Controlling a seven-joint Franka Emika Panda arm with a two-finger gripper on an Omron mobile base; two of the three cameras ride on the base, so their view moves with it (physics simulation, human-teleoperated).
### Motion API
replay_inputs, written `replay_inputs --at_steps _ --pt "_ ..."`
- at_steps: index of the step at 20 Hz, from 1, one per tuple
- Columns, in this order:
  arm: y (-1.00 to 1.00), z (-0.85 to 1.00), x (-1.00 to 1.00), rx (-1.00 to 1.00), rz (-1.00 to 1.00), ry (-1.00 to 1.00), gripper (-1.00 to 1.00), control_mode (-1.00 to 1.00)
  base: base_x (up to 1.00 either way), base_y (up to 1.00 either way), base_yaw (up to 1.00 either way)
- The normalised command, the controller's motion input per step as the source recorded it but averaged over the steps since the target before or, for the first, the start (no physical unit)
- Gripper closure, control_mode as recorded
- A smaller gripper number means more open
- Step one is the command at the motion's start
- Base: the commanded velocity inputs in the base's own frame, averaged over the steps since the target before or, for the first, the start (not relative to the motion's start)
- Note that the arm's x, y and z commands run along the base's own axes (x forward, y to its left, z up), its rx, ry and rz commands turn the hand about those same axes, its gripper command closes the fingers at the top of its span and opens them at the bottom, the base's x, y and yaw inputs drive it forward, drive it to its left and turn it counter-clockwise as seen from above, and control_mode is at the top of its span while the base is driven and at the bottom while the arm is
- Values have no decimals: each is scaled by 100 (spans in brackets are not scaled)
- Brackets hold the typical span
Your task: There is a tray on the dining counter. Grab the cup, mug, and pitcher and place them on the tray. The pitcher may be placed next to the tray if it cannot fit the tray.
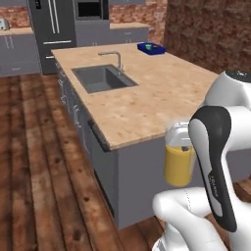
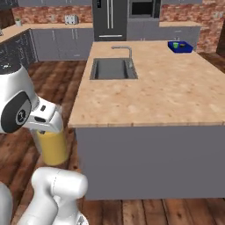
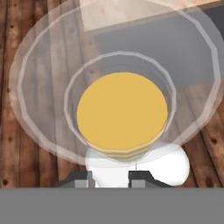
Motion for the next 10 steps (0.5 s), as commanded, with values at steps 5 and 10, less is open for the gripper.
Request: replay_inputs --at_steps 5,10 --pt "0 0 0 0 0 0 100 100 43 -100 0" --pt "0 0 0 0 0 0 100 100 24 -100 0"
